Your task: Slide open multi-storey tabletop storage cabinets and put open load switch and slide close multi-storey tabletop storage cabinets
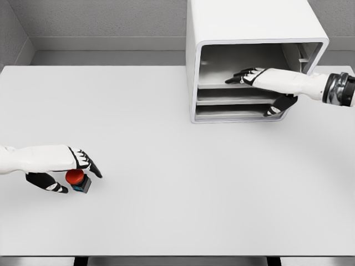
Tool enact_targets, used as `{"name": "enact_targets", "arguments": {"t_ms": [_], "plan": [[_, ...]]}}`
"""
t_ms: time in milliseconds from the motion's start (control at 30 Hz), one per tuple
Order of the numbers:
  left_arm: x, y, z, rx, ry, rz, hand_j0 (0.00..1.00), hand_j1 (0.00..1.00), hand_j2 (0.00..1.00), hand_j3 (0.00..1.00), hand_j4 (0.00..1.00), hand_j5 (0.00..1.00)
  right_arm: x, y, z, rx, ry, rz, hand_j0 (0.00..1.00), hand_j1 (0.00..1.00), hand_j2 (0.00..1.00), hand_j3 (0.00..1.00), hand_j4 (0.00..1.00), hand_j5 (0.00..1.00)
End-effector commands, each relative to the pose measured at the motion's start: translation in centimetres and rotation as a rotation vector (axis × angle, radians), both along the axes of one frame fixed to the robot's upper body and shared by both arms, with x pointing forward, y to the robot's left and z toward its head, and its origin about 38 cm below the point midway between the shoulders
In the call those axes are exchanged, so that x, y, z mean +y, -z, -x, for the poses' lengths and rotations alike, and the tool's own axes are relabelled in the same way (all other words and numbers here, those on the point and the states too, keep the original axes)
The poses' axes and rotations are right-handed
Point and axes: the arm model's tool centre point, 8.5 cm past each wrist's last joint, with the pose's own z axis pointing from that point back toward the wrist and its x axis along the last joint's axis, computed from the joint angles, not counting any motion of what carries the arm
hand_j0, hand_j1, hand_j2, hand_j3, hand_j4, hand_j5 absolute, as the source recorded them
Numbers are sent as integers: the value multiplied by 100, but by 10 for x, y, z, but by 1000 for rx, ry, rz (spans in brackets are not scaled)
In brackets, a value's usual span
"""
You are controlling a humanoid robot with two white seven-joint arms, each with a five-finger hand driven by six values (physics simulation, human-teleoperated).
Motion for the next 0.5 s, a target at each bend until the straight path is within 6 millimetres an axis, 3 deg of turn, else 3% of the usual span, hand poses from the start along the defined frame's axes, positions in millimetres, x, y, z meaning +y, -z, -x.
{"name": "enact_targets", "arguments": {"t_ms": [0,200,467], "plan": [[1,-1,0,1,-7,3,79,79,79,79,79,79,-4,-3,2,-4,0,4,100,100,100,100,100,100],[0,0,0,0,0,-1,79,79,79,79,79,79,-12,-7,13,-12,-4,22,100,100,100,100,100,100],[0,1,2,3,4,-4,79,79,79,79,79,79,-8,-17,25,-36,-46,36,100,100,100,100,100,100]]}}
